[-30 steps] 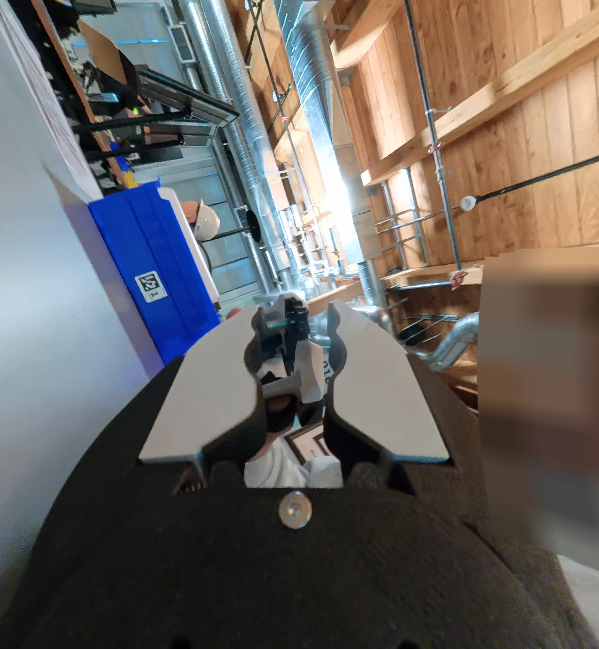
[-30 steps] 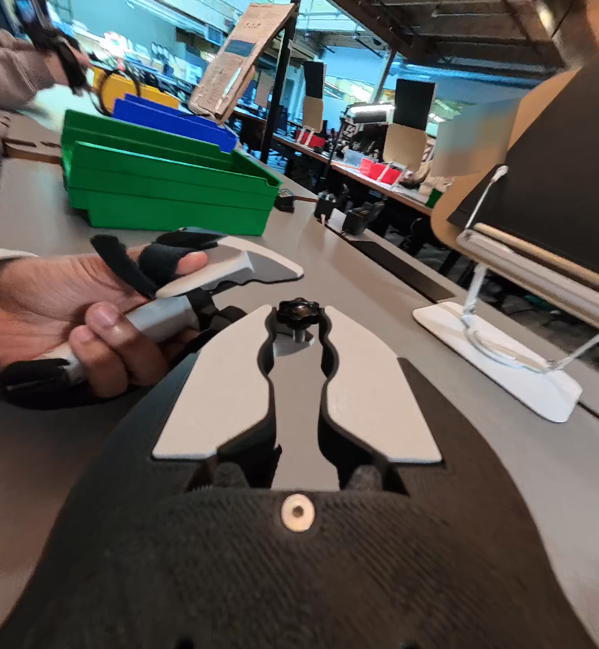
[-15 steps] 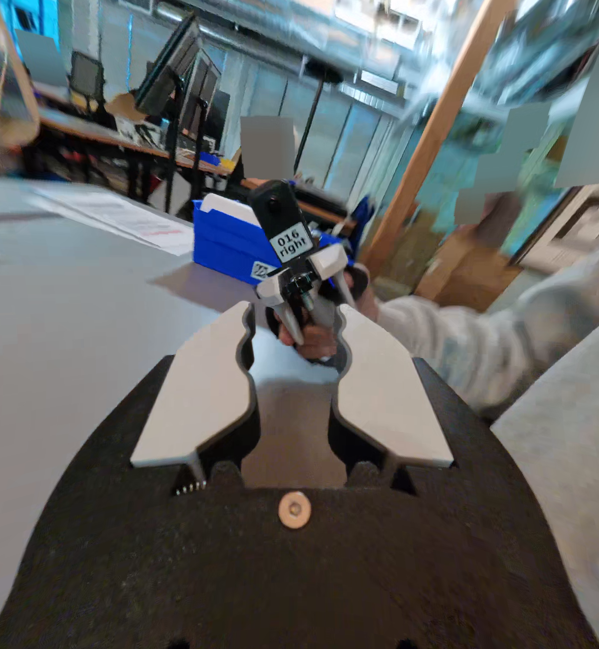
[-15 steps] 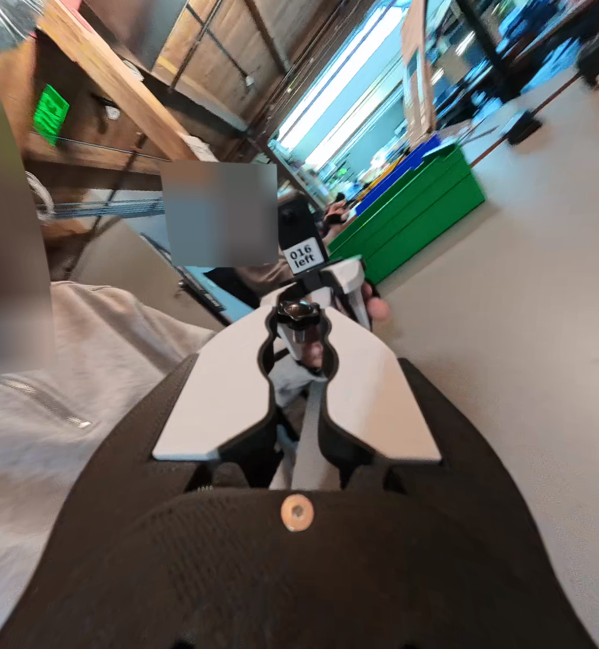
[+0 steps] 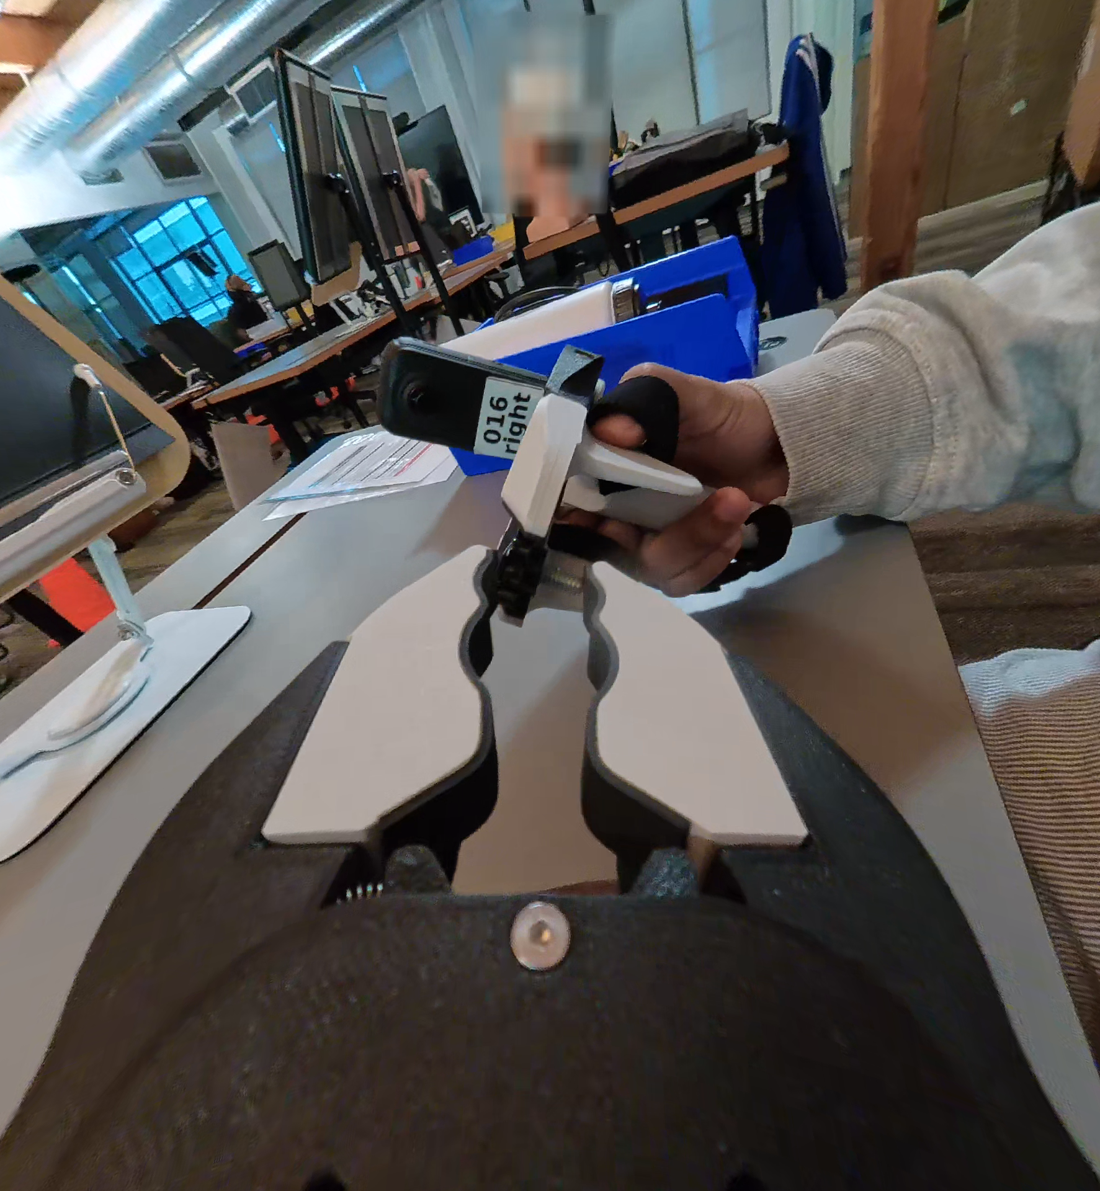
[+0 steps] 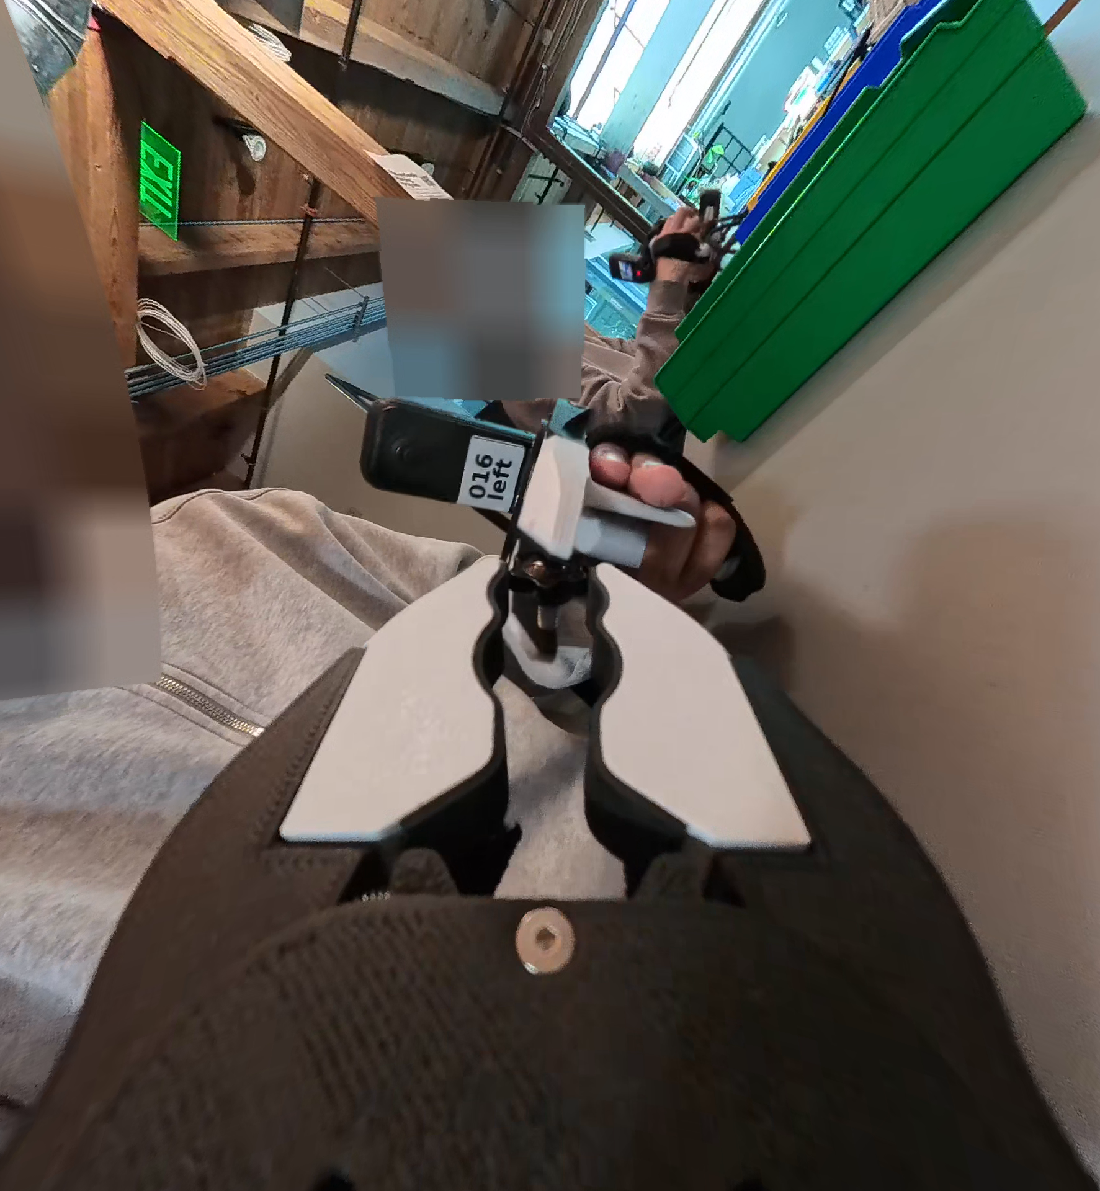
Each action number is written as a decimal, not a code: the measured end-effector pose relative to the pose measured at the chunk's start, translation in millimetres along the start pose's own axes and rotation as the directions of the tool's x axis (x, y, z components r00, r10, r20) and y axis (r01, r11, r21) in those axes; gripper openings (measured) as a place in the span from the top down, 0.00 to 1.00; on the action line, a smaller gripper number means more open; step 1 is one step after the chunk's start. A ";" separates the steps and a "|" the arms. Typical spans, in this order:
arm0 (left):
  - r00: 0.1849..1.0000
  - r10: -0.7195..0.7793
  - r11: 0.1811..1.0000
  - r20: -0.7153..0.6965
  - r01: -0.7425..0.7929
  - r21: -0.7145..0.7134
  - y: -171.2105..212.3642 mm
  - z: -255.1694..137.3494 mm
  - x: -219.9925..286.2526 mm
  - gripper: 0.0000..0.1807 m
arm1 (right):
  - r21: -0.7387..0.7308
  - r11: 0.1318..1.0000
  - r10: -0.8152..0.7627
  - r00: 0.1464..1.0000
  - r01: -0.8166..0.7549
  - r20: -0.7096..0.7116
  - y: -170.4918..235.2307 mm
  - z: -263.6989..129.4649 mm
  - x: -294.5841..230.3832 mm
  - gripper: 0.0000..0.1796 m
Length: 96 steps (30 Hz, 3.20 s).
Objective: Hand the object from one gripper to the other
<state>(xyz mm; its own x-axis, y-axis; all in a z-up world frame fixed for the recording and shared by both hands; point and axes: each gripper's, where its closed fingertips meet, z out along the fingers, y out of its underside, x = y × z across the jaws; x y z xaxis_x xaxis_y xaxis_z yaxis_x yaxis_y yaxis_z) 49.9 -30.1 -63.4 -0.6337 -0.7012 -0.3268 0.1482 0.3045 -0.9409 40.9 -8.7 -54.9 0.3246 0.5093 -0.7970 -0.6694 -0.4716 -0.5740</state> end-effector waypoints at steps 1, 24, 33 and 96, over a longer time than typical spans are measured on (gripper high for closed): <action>1.000 0.009 1.000 0.001 -0.009 -0.004 1.0 -0.3 -0.1 0.85 | -0.001 1.000 0.001 1.000 -0.001 -0.003 0.3 0.3 0.8 0.87; 0.992 0.050 0.997 0.120 -0.043 -0.063 11.8 -5.4 -20.5 0.86 | 0.052 0.994 -0.089 0.987 0.097 -0.131 -4.4 1.9 21.0 0.88; 0.991 0.051 0.997 0.127 -0.044 -0.060 11.2 -5.0 -20.6 0.86 | 0.055 0.995 -0.076 0.992 0.082 -0.102 -3.5 6.9 17.5 0.97; 0.801 -0.539 0.783 -0.259 0.590 0.196 -22.9 -24.4 -26.7 0.88 | 0.001 0.712 -0.668 0.679 0.702 -0.304 -12.8 20.6 3.6 0.89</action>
<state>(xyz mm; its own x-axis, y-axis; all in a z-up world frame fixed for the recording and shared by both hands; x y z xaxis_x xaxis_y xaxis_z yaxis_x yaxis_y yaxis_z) 44.9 -2.6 -30.9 -0.7843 -0.5592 0.2686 -0.1094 -0.3015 -0.9472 36.9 14.0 -46.6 0.8711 0.4417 -0.2148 -0.2498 0.0220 -0.9680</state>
